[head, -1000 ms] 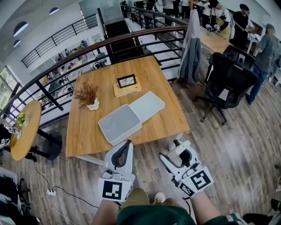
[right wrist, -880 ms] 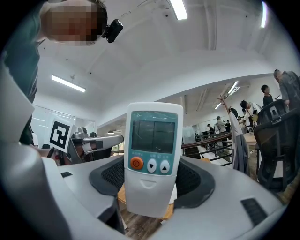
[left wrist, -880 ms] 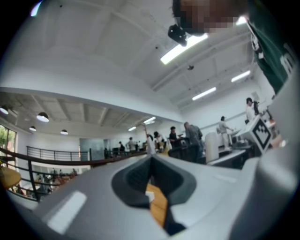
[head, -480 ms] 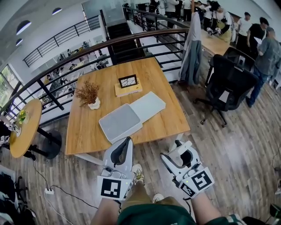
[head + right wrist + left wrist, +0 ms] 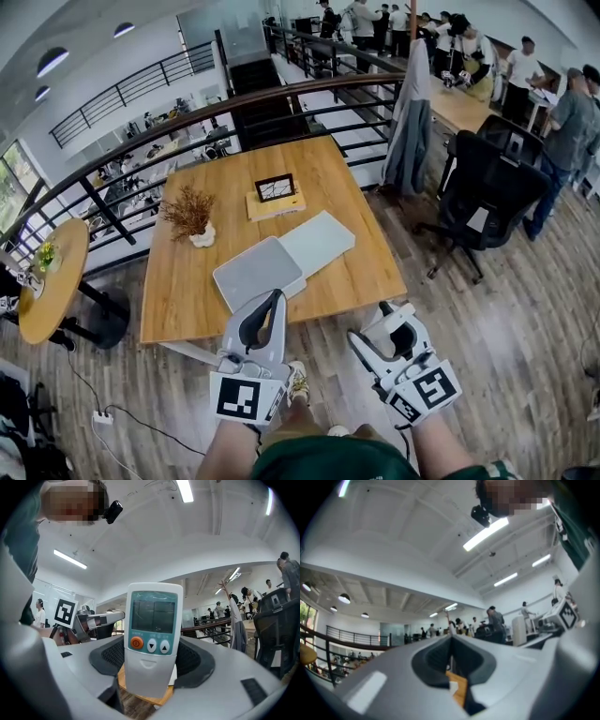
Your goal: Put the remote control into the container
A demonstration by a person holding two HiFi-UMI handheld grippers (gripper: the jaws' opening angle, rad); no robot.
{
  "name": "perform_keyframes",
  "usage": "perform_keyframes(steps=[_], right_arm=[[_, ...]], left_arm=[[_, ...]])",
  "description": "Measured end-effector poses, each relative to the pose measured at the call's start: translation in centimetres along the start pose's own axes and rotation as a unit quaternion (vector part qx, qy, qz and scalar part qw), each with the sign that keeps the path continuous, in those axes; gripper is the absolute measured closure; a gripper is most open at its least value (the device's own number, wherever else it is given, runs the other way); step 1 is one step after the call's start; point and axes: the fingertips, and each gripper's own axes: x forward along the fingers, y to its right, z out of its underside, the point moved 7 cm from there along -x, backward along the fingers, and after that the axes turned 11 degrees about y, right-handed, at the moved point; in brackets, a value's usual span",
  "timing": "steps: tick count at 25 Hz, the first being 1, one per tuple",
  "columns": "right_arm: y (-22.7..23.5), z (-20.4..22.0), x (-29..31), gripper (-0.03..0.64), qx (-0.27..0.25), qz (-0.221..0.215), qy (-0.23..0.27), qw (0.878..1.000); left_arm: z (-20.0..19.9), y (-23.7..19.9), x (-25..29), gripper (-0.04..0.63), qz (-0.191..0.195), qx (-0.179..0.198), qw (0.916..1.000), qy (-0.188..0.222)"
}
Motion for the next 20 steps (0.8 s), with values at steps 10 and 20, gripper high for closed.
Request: perform_keyframes(steps=[10, 20], right_arm=[[1.6, 0.5, 4.3, 0.313, -0.01, 0.004, 0.003, 1.0], [3.6, 1.5, 10.3, 0.313, -0.015, 0.025, -0.012, 0.999]], left_arm=[[0.6, -2.7, 4.2, 0.597, 0.022, 0.011, 0.9995, 0.02], [3.3, -7.5, 8.2, 0.597, 0.043, -0.007, 0.9989, 0.018]])
